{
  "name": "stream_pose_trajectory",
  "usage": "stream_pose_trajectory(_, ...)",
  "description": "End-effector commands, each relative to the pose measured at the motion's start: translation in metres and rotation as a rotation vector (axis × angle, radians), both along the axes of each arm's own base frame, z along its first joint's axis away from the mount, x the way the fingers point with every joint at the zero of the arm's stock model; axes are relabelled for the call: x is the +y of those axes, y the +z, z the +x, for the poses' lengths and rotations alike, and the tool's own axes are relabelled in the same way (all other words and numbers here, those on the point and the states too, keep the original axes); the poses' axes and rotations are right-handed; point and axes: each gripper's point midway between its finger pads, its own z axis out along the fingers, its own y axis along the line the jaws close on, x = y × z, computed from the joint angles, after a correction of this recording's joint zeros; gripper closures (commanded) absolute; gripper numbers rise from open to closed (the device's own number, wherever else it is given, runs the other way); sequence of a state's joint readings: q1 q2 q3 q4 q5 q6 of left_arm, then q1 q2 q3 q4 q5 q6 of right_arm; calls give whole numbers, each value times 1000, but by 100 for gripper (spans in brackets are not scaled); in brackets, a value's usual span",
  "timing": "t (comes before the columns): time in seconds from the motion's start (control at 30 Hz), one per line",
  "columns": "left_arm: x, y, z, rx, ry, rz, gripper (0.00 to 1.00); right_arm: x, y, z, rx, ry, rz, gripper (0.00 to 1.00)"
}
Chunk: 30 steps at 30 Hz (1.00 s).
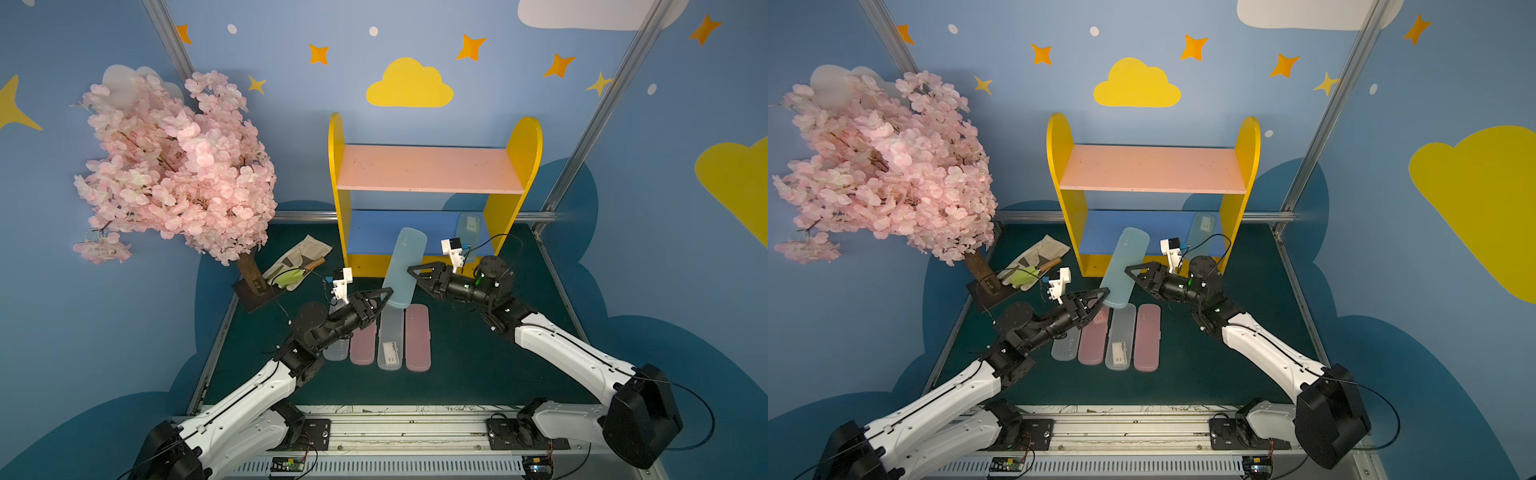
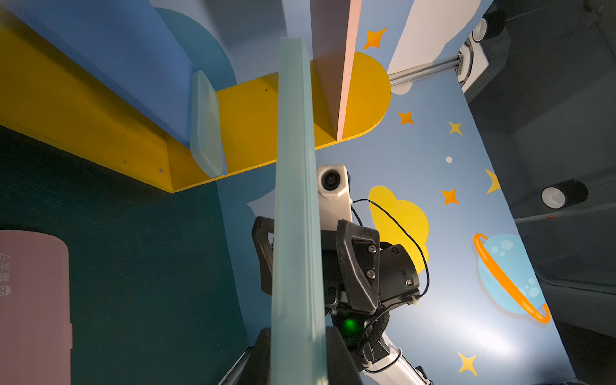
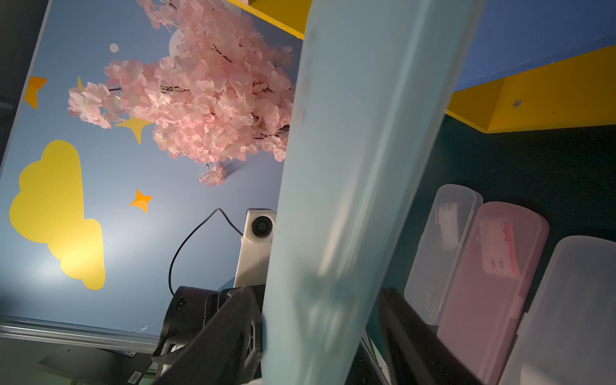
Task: Remove the pencil cases from the shelf
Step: Place the pencil case at the center of the board.
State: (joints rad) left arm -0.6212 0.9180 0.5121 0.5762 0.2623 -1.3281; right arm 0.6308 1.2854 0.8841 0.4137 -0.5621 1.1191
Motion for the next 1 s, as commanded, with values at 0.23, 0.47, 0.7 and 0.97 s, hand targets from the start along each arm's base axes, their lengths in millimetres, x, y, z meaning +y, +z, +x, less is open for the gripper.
stream_pose_trajectory(0.23,-5,23,-3,-71,-25,-31,97,11,24,5,-32,31,106,59)
stream_pose_trajectory(0.47,-7,18,-1,-61,-27,-17,78,10,16,5,-5,28,113,77)
stream_pose_trajectory(0.7,-1,6,3,-27,20,46,21,5,1,5,20,17,95,83)
stream_pose_trajectory(0.97,33,-28,4,55,174,242,3,-19,-49,1,73,-35,-36,84)
